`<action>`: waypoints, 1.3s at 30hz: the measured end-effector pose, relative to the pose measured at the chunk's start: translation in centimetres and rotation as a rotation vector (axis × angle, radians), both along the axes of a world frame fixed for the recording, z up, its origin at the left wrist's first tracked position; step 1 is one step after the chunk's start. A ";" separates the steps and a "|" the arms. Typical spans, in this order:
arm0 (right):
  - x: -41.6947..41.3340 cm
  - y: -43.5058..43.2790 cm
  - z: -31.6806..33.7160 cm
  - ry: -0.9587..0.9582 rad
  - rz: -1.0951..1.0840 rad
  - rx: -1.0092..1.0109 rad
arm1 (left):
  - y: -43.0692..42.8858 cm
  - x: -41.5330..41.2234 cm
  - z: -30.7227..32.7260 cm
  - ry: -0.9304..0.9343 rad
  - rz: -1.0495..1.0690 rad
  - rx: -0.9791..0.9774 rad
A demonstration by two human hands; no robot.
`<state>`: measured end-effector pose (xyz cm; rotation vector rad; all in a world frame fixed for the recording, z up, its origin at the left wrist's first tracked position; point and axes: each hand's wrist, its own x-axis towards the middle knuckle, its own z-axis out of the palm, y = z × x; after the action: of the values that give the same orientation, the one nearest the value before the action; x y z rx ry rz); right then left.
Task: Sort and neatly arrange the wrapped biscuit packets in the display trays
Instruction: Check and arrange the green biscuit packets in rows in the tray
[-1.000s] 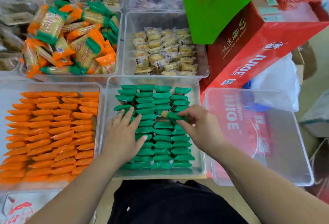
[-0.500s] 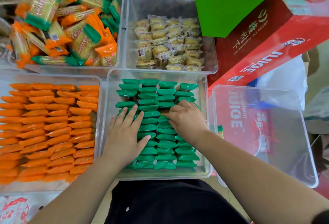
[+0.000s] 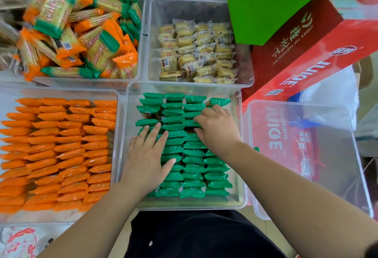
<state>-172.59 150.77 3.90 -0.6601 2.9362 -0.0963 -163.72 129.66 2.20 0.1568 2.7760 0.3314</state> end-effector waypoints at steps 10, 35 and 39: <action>-1.0 -0.2 1.2 0.119 -0.040 0.063 | 0.7 0.4 1.2 0.017 0.060 0.040; 16.1 13.0 13.9 -0.560 -0.702 -1.326 | 12.2 8.6 17.0 0.005 0.785 1.124; 16.7 13.8 13.4 -0.666 -0.734 -1.445 | 12.6 9.4 18.2 -0.032 0.790 1.160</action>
<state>-155.93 164.60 17.29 0.3990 1.8515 -2.0427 -154.28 142.22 20.44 -0.6730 2.1079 2.0217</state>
